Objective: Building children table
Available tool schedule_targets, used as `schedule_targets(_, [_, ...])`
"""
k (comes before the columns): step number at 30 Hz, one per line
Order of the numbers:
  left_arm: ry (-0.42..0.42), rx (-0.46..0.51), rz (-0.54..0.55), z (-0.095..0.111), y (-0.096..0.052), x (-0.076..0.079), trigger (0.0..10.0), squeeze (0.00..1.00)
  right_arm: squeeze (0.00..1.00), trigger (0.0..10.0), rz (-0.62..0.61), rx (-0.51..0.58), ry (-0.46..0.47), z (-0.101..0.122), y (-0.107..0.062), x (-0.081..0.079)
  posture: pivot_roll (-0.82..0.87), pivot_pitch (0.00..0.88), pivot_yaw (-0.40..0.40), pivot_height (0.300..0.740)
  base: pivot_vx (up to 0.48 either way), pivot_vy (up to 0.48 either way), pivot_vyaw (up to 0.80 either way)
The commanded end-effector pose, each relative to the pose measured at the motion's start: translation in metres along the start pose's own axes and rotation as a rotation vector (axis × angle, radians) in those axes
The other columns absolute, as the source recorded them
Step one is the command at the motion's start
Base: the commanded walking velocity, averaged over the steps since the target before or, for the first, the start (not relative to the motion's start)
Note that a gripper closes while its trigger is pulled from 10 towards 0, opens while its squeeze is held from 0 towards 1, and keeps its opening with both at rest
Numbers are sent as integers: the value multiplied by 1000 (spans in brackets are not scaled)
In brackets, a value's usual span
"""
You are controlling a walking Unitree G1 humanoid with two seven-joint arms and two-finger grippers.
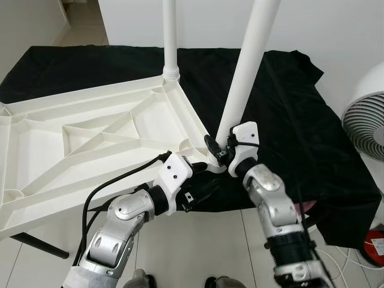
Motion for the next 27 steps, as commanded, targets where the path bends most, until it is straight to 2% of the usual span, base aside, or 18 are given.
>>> schedule_targets(1, [0, -12, 55, -1, 0, -2, 10000, 0, 0, 10000, -106, -68, 47, -18, -6, -1, -37, 102, 1, 740, 0, 0, 0])
schedule_targets(7, [0, -11, 52, -1, 0, 0, 10000, 0, 0, 10000, -157, -62, 71, -15, -8, -7, -33, 96, 0, 740, 0, 0, 0])
schedule_targets(8, [0, -11, 51, -1, 0, 0, 10000, 0, 1000, 10000, -154, -54, 73, -13, -8, -7, -33, 96, 0, 740, 0, 0, 0])
schedule_targets(17, [1, -12, 48, -1, 0, 0, 10000, 0, 1000, 10000, -158, -41, 84, -6, -9, -6, -37, 93, 2, 740, 0, 0, 0])
schedule_targets(18, [2, -13, 50, -1, 0, -1, 10000, 0, 1000, 10000, -109, -40, 79, -3, -8, -4, -40, 97, 3, 740, 0, 0, 0])
schedule_targets(21, [2, -14, 51, -2, 0, -1, 10000, 0, 1000, 10000, -87, -41, 74, -2, -7, -2, -42, 99, 4, 740, 0, 0, 0])
schedule_targets(22, [0, -15, 56, -2, -1, -2, 10000, 0, 380, 10000, -54, -43, 63, -1, -6, 1, -42, 99, 4, 740, 0, 0, 0])
schedule_targets(23, [-1, -16, 60, -3, -1, -2, 10000, 0, 247, 10000, -26, -46, 57, -1, -4, 4, -44, 100, 4, 740, 0, 0, 0])
schedule_targets(24, [-1, -16, 64, -3, 0, -3, 10000, 0, 0, 10000, 3, -54, 43, -1, -3, 5, -44, 100, 4, 740, 0, 0, 0])
schedule_targets(26, [-1, -16, 64, -3, 0, -3, 10000, 0, 0, 10000, 3, -54, 43, -1, -3, 5, -44, 100, 4, 740, 0, 0, 0])
schedule_targets(27, [-2, -14, 71, -4, 0, -4, 10000, 0, 0, 10000, 46, -57, 29, 0, -2, 6, -44, 100, 4, 740, 0, 0, 0])
Point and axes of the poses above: a point about 5 cm out from each wrist's last joint towards the gripper, its own y axis pointing out of the wrist towards the gripper, its own z axis along the axis of the wrist's last joint, x = y × z, the point moved 4 cm from there along y, pointing out of the wrist towards the gripper, and after that the axes turned 6 degrees about y, right-handed, at the moved point
